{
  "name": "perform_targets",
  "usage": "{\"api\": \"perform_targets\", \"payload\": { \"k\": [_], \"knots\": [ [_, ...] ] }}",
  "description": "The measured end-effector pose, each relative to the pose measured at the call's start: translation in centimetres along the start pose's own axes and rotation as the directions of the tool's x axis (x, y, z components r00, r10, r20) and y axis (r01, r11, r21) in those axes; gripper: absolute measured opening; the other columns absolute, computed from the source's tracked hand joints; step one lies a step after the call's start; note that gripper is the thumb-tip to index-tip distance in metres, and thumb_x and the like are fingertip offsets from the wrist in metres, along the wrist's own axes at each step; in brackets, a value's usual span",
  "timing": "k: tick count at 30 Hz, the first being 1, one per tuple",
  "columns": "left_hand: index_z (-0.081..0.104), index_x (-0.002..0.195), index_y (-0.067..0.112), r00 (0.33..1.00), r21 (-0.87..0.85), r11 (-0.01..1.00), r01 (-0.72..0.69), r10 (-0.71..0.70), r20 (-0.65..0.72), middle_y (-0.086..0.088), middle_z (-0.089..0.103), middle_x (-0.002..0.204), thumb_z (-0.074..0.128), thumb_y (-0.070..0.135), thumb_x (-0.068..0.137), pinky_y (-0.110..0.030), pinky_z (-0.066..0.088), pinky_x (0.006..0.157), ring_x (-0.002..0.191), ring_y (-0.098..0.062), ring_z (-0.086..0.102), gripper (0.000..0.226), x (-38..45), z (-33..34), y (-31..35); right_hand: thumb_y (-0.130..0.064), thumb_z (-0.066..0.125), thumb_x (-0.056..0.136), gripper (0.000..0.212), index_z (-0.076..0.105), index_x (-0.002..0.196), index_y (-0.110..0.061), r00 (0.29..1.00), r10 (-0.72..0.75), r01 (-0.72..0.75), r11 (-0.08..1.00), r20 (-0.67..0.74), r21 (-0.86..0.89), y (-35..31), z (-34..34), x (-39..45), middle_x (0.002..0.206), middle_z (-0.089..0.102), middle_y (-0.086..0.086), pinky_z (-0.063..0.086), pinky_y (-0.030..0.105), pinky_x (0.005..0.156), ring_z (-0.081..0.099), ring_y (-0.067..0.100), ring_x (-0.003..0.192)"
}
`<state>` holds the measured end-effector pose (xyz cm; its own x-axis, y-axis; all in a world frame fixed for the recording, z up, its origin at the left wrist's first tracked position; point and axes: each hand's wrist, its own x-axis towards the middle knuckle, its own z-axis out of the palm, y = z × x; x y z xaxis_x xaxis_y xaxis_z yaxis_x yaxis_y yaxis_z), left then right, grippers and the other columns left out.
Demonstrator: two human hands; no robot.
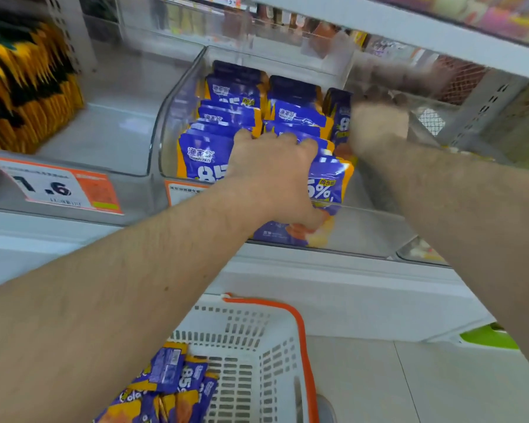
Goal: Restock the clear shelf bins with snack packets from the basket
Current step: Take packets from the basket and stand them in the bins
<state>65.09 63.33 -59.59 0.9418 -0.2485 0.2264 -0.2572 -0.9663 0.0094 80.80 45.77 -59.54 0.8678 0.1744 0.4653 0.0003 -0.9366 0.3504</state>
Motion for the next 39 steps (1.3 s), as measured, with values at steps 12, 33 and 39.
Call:
{"api": "perform_targets", "payload": {
  "k": [12, 33, 39],
  "knots": [
    [0.036, 0.145, 0.029, 1.0, -0.314, 0.949, 0.017, -0.024, -0.019, 0.005, 0.043, 0.147, 0.059, 0.076, 0.068, -0.052, 0.014, 0.116, 0.136, -0.02, 0.038, 0.093, -0.9, -1.3, 0.1, -0.016, 0.054, 0.086, 0.027, 0.062, 0.111, -0.008, 0.98, 0.185, -0.155, 0.937, -0.069, 0.314, 0.2, -5.6, -3.9, 0.113, 0.063, 0.023, 0.048, 0.045, 0.085, 0.061, 0.043, 0.102],
    [0.052, 0.13, 0.016, 0.889, -0.622, 0.639, 0.453, -0.375, 0.261, 0.002, 0.057, 0.123, 0.065, 0.019, 0.085, -0.035, 0.046, 0.093, 0.112, -0.018, 0.054, 0.047, -25.9, 13.2, -10.0, -0.019, 0.056, 0.086, 0.01, 0.06, 0.078, -0.016, 0.787, -0.428, -0.064, 0.659, 0.444, 0.749, -24.6, -4.0, -28.9, 0.078, 0.062, 0.005, 0.041, 0.032, 0.057, 0.057, 0.028, 0.074],
    [0.051, 0.106, 0.027, 0.659, -0.563, 0.358, 0.744, -0.533, 0.531, 0.009, 0.057, 0.102, 0.059, 0.012, 0.086, -0.045, 0.052, 0.086, 0.095, -0.017, 0.058, 0.026, -31.1, 17.5, -13.2, -0.02, 0.052, 0.101, 0.032, 0.051, 0.127, -0.002, 0.084, -0.476, -0.465, 0.758, 0.875, 0.457, -30.5, 1.8, -37.7, 0.108, 0.062, 0.016, 0.047, 0.032, 0.073, 0.056, 0.027, 0.086]
  ]
}}
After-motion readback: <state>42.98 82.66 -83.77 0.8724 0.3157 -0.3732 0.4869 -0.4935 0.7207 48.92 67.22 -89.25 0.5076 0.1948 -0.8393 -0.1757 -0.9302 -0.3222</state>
